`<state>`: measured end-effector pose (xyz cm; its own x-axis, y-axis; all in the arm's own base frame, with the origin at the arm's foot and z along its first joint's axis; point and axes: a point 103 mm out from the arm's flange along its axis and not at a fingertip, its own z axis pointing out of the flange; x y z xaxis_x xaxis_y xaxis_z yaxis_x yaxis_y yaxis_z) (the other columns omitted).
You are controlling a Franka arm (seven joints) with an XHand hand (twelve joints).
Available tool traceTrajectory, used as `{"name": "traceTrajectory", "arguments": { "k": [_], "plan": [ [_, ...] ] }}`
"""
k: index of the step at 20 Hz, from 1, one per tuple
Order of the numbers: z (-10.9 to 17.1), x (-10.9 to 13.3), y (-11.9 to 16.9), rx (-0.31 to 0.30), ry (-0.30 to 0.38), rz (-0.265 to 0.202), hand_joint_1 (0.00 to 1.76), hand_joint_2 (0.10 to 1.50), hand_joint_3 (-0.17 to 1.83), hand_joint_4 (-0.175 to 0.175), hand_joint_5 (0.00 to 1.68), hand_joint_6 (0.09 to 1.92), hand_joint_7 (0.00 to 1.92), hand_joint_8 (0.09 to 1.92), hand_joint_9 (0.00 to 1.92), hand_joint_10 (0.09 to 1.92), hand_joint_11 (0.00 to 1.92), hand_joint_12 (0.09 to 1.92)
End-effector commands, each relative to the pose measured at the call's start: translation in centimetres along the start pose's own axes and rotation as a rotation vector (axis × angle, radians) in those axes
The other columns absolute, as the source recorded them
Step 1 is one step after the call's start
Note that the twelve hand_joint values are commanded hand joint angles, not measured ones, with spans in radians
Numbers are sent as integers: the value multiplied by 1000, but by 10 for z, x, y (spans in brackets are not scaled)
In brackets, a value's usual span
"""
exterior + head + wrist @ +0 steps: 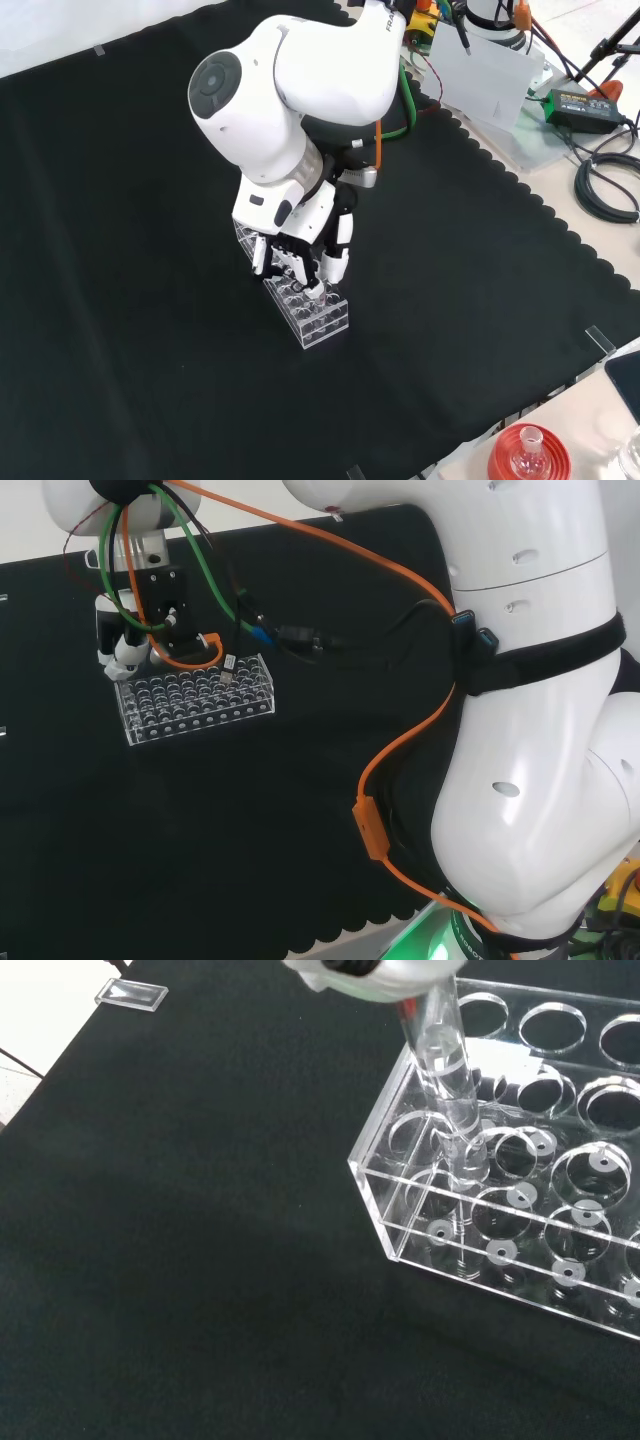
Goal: Put the test tube back in the rack.
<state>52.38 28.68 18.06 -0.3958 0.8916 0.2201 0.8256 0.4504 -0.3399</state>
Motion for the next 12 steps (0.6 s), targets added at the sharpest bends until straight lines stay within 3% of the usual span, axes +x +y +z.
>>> {"name": "traceTrajectory", "arguments": {
  "k": [1, 2, 3, 6, 9, 12],
  "plan": [
    [2, -3, 1, 49, 78, -18, 1427, 1019, -175, -175, 1365, 233, 1536, 350, 1439, 87, 477, 1373],
    [1, -3, 1, 62, 90, -23, 1384, 1018, -137, -175, 1330, 329, 1459, 390, 1441, 87, 440, 1393],
    [0, -4, 1, 66, 100, -26, 1385, 1022, -145, -151, 1203, 479, 1411, 402, 1421, 87, 382, 1427],
    [-5, -4, -1, 50, 118, -31, 1269, 947, -171, -39, 782, 840, 1008, 618, 1251, 87, 194, 1527],
    [-9, -3, -2, 40, 121, -36, 1208, 911, -175, -1, 621, 915, 766, 785, 1128, 87, 84, 1568],
    [-11, -3, -2, 34, 116, -39, 1185, 901, -175, 12, 568, 909, 665, 821, 1060, 87, 33, 1582]
  ]
}}
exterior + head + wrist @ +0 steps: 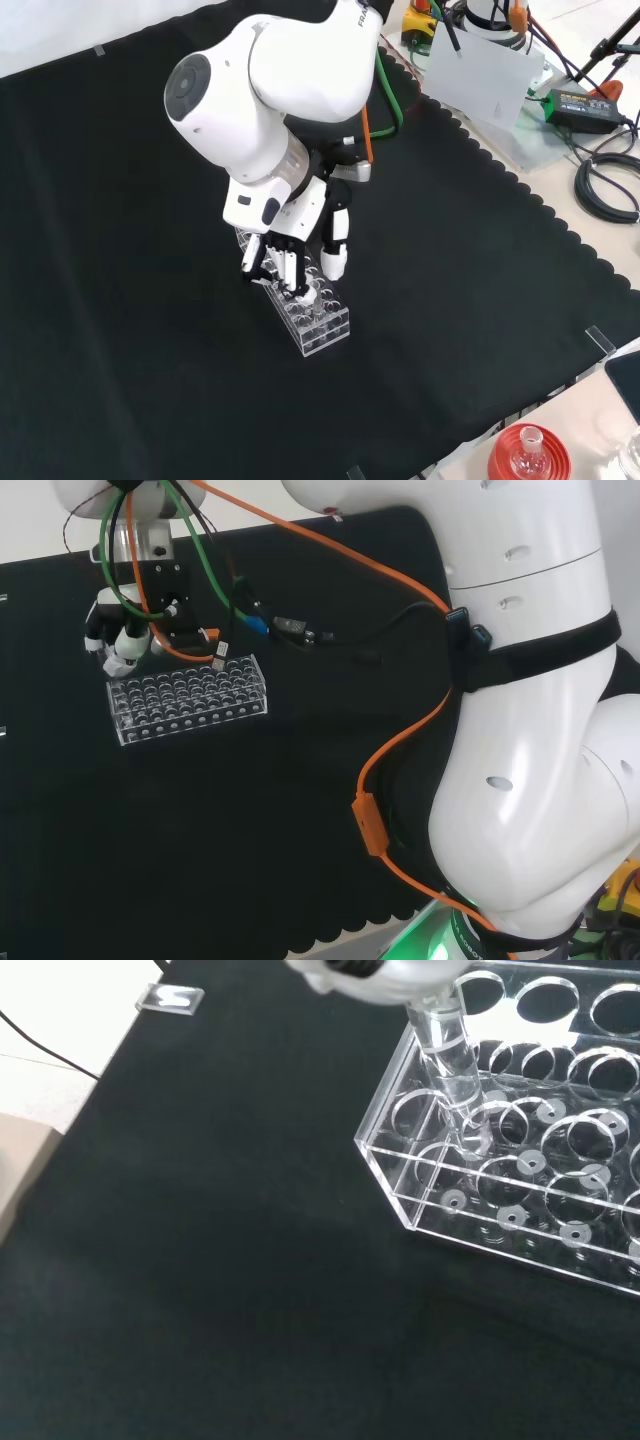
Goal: Put the test tube back in the rack.
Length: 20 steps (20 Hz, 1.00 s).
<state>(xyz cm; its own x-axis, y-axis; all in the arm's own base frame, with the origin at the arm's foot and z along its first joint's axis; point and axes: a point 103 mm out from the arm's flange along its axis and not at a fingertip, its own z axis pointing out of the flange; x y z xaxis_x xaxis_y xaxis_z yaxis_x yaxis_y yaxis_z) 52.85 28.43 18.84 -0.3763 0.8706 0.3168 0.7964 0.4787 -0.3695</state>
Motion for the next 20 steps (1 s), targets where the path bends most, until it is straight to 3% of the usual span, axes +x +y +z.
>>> {"name": "traceTrajectory", "arguments": {
  "k": [1, 10, 20],
  "plan": [
    [-2, 0, -2, -8, 18, -14, 1182, 900, -175, 14, 562, 907, 651, 825, 1050, 87, 25, 1584],
    [-30, -1, -11, -53, -5, -26, 1175, 895, -175, 24, 554, 896, 624, 828, 1020, 87, 0, 1587],
    [-106, -5, -36, -164, -59, -28, 1176, 894, -175, 30, 555, 889, 618, 828, 1010, 87, 0, 1585]
  ]
}}
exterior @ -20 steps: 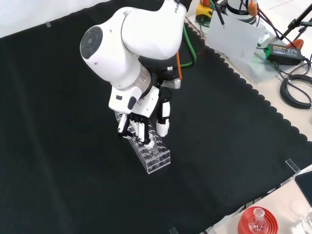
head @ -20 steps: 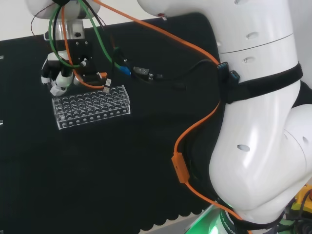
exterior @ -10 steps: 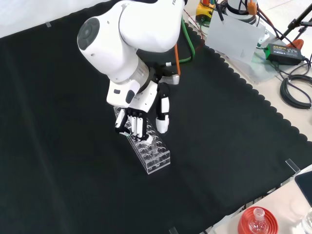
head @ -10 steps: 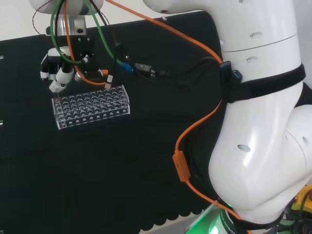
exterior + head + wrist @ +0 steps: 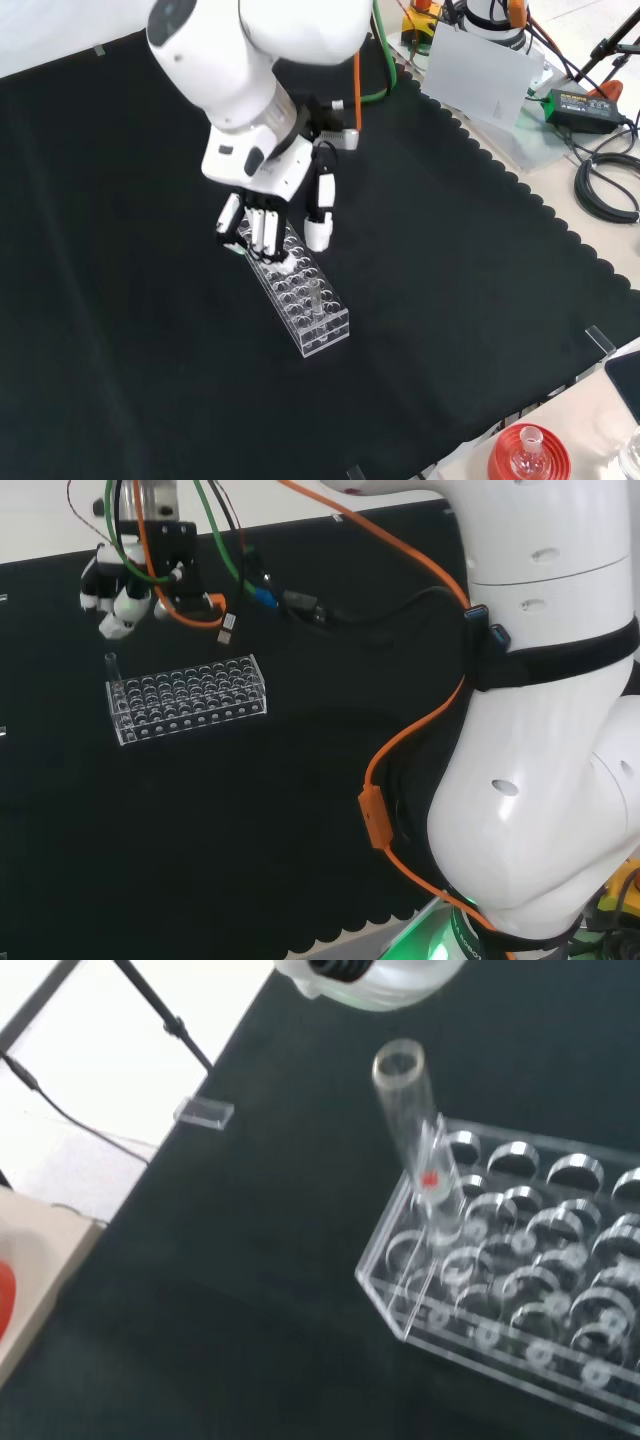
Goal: Put the test tube back in the rack.
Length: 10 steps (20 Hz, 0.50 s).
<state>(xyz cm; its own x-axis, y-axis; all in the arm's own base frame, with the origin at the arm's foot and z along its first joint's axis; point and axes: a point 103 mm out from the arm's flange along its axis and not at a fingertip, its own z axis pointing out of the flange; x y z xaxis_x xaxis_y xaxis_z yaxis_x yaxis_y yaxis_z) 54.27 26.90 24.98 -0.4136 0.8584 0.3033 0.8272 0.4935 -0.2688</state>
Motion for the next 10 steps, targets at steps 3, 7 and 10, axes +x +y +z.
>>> {"name": "traceTrajectory", "arguments": {
  "k": [3, 7, 10],
  "plan": [
    [-71, -8, -24, -93, -58, 4, 1176, 894, -175, 31, 556, 888, 618, 827, 1008, 87, 0, 1583],
    [-104, -10, -42, -134, -83, 11, 1176, 895, -175, 33, 556, 885, 617, 827, 1007, 87, 0, 1581],
    [-122, -10, -57, -159, -93, 14, 1175, 897, -175, 34, 557, 884, 617, 827, 1006, 87, 0, 1579]
  ]
}}
